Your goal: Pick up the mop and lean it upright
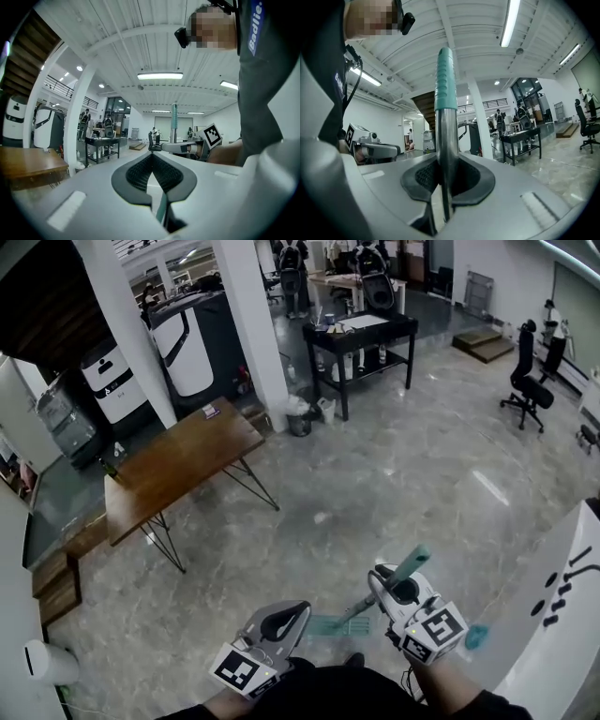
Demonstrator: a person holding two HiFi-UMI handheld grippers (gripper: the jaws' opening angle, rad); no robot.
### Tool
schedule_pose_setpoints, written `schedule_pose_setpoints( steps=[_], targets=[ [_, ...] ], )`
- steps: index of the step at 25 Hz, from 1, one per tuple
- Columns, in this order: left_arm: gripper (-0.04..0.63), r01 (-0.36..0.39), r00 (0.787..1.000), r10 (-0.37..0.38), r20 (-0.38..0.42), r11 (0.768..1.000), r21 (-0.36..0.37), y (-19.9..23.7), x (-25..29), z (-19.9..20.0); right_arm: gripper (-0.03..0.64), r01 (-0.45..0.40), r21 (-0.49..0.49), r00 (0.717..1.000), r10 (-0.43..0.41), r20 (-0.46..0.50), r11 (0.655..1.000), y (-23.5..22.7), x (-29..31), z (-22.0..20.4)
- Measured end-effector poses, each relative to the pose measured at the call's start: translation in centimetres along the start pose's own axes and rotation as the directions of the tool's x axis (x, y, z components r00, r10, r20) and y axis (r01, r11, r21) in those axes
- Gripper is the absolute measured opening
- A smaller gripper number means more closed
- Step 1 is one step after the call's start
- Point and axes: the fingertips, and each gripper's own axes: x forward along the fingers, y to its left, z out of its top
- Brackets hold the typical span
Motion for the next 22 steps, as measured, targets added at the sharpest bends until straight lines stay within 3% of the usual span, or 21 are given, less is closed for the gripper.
schedule_pose_setpoints(
  steps=[9, 11, 17, 22],
  targets=[
    [0.018, 0.026, 0.999, -0.026, 0.033, 1.0, -0.017, 9.6, 7.3, 0.4, 0.061, 0.027, -0.009, 0.999, -0.028, -0.02, 1.0, -9.2, 9.5, 1.6],
    [0.018, 0.049, 0.995, -0.049, 0.084, 0.999, 0.001, 12.9, 9.2, 1.0, 0.061, 0.053, -0.002, 0.998, -0.053, -0.02, 0.999, -11.3, 12.5, 2.1],
    [0.018, 0.066, 0.997, -0.067, 0.025, 0.998, 0.012, 24.8, 13.6, 1.8, 0.061, 0.15, -0.049, 0.987, -0.153, -0.05, 0.987, -16.8, 21.2, 3.5],
    [0.018, 0.059, 0.994, -0.057, 0.092, 0.998, -0.012, 31.9, 16.6, 3.6, 0.061, 0.18, -0.06, 0.983, -0.182, -0.026, 0.982, -20.1, 27.3, 5.8]
  ],
)
